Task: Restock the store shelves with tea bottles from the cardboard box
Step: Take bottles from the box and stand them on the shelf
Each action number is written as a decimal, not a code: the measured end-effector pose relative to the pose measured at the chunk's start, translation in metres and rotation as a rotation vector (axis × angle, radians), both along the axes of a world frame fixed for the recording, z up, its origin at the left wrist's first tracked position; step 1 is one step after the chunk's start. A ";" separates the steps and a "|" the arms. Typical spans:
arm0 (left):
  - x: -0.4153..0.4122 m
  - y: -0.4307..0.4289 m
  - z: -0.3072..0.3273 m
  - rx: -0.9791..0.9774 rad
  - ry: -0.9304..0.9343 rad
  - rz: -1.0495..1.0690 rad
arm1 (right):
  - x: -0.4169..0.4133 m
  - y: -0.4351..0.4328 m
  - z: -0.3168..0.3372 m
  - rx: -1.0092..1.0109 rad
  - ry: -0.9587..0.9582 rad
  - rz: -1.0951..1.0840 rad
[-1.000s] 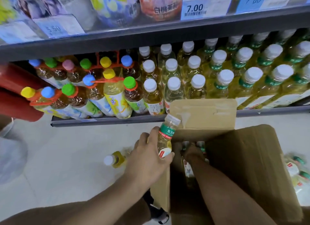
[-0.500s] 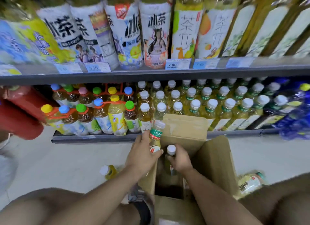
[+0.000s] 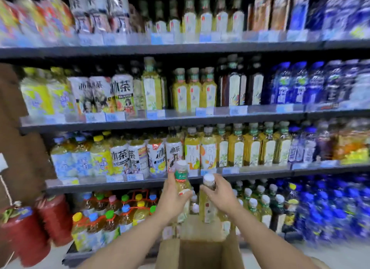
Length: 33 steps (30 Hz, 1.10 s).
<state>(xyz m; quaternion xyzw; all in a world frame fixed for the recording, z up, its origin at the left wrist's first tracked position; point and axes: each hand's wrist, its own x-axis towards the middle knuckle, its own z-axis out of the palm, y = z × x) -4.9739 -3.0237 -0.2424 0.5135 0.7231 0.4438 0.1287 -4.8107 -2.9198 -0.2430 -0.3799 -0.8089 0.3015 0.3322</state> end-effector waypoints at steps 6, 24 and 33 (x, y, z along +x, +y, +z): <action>-0.003 0.028 0.142 0.189 0.082 -0.038 | 0.007 0.020 0.164 0.252 0.152 -0.012; -0.053 0.198 0.293 0.344 0.117 -0.046 | -0.052 0.162 0.320 0.404 0.183 -0.060; -0.063 0.257 0.279 0.194 0.131 -0.069 | -0.079 0.223 0.314 0.245 0.102 -0.265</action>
